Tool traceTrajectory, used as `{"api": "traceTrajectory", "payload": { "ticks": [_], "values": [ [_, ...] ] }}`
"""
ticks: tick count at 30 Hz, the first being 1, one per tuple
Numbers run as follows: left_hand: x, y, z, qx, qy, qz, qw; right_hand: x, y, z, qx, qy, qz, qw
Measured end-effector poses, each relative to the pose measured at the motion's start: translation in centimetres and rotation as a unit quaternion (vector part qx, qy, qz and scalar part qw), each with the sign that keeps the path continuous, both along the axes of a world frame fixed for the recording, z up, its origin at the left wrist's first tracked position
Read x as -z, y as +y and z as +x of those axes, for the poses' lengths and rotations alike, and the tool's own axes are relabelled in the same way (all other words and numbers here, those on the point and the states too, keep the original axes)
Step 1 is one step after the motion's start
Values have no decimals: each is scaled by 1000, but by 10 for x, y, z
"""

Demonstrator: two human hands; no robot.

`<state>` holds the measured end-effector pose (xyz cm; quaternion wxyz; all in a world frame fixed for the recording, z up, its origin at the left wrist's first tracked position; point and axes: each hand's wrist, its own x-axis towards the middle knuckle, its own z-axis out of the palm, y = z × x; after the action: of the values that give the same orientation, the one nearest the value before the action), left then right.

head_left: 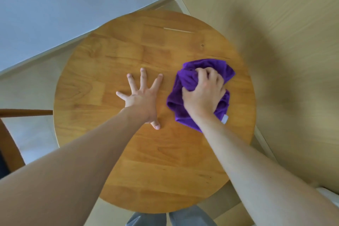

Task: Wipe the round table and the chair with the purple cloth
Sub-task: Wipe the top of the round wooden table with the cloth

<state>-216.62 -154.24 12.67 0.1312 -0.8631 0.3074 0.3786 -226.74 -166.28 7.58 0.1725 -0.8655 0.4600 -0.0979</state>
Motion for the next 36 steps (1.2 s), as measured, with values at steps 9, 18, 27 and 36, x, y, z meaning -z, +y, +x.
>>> {"api": "traceTrajectory", "payload": {
  "ticks": [9, 18, 27, 36],
  "values": [
    [2, -7, -1, 1, 8, 15, 1000, 11, -14, -82, -357, 0, -22, 934],
    [11, -8, 1, -2, 6, 17, 1000, 4, -36, 22, 22, 16, -30, 999],
    [7, -9, 2, -1, 22, 11, 1000, 6, -4, -129, -254, 16, -36, 966],
    [12, -8, 4, -1, 17, 15, 1000, -2, -50, 53, 87, 46, -21, 995]
  ]
}}
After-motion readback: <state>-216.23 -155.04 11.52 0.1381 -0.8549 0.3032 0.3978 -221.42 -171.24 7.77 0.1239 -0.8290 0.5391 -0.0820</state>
